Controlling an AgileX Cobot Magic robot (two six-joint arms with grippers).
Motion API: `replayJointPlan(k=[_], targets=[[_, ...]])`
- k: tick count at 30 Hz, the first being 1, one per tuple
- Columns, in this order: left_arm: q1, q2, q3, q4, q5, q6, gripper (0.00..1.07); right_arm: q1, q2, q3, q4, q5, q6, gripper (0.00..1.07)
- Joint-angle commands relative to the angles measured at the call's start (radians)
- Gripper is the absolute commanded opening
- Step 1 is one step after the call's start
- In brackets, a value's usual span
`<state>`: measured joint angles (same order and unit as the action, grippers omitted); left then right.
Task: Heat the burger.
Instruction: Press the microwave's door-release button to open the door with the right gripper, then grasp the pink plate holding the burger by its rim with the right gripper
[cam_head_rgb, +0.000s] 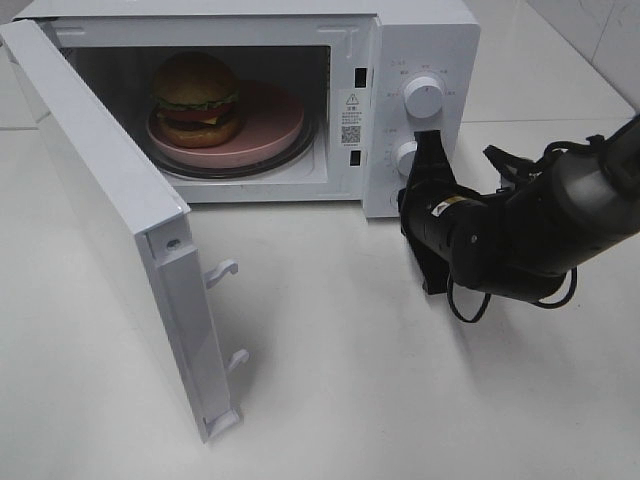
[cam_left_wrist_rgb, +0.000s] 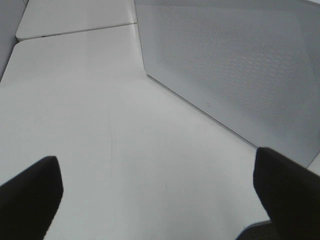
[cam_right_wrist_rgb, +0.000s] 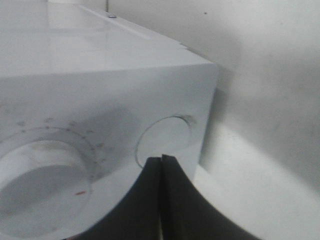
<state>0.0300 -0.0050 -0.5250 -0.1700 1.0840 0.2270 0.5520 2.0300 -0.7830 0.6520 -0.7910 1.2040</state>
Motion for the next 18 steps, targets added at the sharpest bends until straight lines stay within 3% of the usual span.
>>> replayJointPlan(k=[1, 8, 13, 16, 18], targets=[[0.000, -0.019, 0.003, -0.006, -0.003, -0.004, 0.96, -0.002, -0.034, 0.019, -0.012, 0.071, -0.054, 0.00], [0.000, -0.019, 0.003, -0.006, -0.003, -0.004, 0.96, -0.004, -0.124, 0.067, -0.013, 0.158, -0.203, 0.00], [0.000, -0.019, 0.003, -0.006, -0.003, -0.004, 0.96, -0.020, -0.232, 0.081, -0.022, 0.390, -0.467, 0.00], [0.000, -0.019, 0.003, -0.006, -0.003, -0.004, 0.96, -0.026, -0.247, 0.081, -0.022, 0.429, -0.508, 0.00], [0.000, -0.019, 0.003, -0.006, -0.003, -0.004, 0.96, -0.049, -0.313, 0.081, -0.037, 0.557, -0.682, 0.00]])
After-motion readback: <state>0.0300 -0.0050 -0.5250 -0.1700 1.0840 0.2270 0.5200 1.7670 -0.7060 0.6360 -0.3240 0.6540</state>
